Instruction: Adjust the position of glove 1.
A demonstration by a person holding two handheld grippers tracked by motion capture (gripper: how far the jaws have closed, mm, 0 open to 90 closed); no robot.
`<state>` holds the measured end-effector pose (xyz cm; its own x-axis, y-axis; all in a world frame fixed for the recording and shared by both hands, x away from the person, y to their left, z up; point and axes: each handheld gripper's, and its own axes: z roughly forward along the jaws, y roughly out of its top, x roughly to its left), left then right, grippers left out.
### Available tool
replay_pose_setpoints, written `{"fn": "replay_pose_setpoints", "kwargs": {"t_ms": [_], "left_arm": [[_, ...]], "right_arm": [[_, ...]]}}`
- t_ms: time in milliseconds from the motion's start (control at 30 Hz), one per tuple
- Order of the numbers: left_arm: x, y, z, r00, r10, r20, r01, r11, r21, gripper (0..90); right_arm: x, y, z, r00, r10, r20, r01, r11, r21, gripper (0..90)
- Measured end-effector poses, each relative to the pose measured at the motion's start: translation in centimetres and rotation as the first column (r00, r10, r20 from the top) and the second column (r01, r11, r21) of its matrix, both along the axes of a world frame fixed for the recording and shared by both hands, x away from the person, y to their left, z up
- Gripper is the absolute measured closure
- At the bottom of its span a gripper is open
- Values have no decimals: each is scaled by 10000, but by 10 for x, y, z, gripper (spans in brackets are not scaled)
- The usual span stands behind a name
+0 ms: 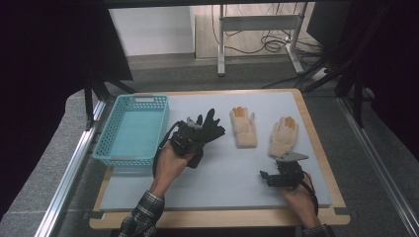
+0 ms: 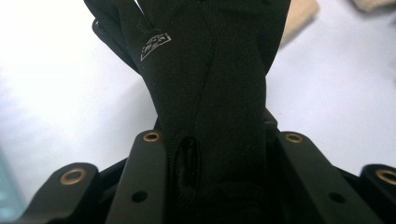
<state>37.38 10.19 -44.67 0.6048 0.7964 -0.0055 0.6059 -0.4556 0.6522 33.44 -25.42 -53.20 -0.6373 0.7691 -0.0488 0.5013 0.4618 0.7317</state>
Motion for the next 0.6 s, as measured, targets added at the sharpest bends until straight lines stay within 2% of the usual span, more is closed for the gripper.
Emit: {"fn": "replay_pose_setpoints", "kwargs": {"t_ms": [133, 200, 367, 400, 433, 533, 600], "left_arm": [[5, 8, 7, 9997, 215, 90, -217, 9996, 205, 682], [9, 18, 15, 9988, 457, 184, -464, 9983, 352, 680], [15, 35, 24, 9963, 817, 255, -826, 9959, 365, 679], [18, 44, 28, 9943, 1034, 270, -1043, 9939, 358, 679], [18, 44, 28, 9943, 1034, 270, -1043, 9939, 358, 679], [22, 60, 35, 9901, 1365, 328, -1377, 9898, 374, 678], [26, 77, 41, 9843, 1719, 404, -1737, 9837, 460, 674]], "right_arm": [[0, 0, 0, 10000, 0, -9, 0, 10000, 1, 185], [0, 0, 0, 10000, 1, -8, -1, 10000, 6, 185], [0, 0, 0, 10000, 9, 2, -9, 10000, 3, 185], [0, 0, 0, 10000, 5, -7, -5, 10000, 6, 185], [0, 0, 0, 10000, 5, -7, -5, 10000, 6, 185], [0, 0, 0, 10000, 4, -6, -4, 10000, 8, 185], [0, 0, 0, 10000, 6, -9, -6, 10000, 14, 185]]}}
